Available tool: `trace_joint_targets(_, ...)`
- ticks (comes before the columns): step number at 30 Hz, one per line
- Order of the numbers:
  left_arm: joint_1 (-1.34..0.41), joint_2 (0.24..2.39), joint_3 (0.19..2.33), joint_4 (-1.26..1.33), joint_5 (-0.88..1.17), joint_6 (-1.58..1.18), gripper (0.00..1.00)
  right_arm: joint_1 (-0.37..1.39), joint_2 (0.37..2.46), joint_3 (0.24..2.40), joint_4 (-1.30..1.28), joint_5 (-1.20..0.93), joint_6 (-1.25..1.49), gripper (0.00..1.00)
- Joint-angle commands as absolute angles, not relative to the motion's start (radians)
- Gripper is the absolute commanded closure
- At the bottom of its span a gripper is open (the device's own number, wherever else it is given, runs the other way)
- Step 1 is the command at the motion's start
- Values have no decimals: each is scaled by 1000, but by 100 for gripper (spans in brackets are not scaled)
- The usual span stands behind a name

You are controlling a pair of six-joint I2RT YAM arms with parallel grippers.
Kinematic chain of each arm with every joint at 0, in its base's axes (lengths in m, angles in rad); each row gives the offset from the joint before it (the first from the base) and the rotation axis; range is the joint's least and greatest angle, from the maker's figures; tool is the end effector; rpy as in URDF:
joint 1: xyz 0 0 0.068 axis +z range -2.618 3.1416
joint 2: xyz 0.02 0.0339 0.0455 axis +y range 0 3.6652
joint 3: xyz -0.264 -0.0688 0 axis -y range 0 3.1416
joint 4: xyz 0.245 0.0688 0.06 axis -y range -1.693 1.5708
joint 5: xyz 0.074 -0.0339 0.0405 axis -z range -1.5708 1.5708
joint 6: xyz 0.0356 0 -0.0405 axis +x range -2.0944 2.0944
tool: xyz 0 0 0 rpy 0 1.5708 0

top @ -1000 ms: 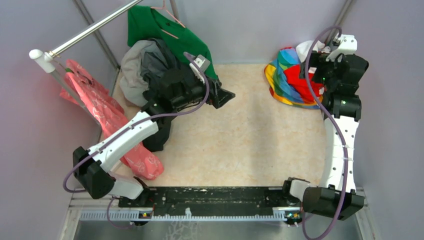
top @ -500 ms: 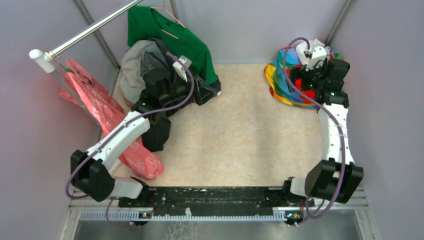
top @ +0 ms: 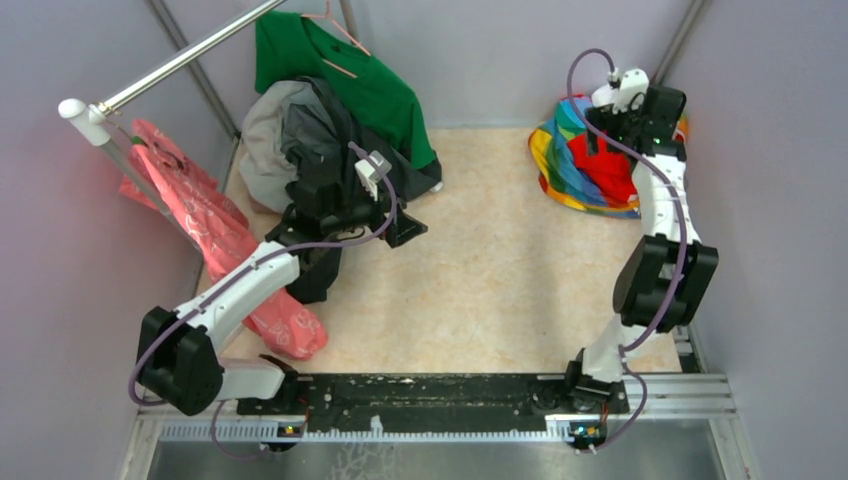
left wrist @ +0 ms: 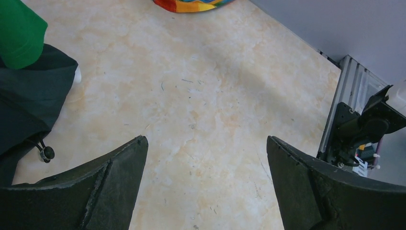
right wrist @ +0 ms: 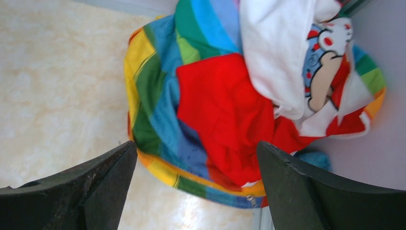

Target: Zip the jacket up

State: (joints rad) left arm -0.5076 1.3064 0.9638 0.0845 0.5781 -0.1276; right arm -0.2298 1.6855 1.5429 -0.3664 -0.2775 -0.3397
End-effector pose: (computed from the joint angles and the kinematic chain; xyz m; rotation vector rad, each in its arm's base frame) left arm 0.2547 -0.1639 0.3160 0.7649 1.7352 -0.9668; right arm 0.3876 -0.0807 0.3476 -0.2807 2.0400 -0.0634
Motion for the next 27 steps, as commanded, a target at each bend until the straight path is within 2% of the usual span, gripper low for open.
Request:
trace_joint_targets(1,-499,1276,947,114,606,-75,1,-235,1770,1698,-337,-182,-362,6)
trace_joint_targets(13,-493,1307,948,73,590,-37,1,-234,2181,2069,-338,89,-419,12)
trace_joint_targets(27,-475,1380,964,49,607,-17,1,-240,2493,2254,-74,258,-454,20)
